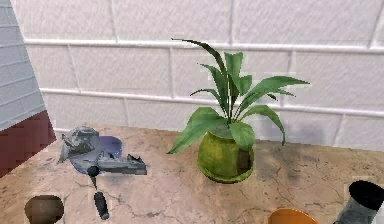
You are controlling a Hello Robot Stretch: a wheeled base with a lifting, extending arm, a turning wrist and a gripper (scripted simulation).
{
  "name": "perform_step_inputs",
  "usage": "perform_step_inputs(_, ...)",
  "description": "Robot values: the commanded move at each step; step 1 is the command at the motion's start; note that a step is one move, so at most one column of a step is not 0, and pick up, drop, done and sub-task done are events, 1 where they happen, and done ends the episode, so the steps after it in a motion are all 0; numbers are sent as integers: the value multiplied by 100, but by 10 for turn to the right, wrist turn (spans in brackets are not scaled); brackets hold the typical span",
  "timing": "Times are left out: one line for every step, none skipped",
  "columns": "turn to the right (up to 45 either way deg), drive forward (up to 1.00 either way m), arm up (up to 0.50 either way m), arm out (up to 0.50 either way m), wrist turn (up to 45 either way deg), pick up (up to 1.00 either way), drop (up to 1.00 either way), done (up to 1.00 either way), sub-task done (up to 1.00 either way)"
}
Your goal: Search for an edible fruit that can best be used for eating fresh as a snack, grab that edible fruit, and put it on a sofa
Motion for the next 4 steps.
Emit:
perform_step_inputs(-450,0,0,0,0,0,0,0,0)
perform_step_inputs(-450,0,0,0,0,0,0,0,0)
perform_step_inputs(0,100,0,0,0,0,0,0,0)
perform_step_inputs(0,100,0,0,0,0,0,0,0)
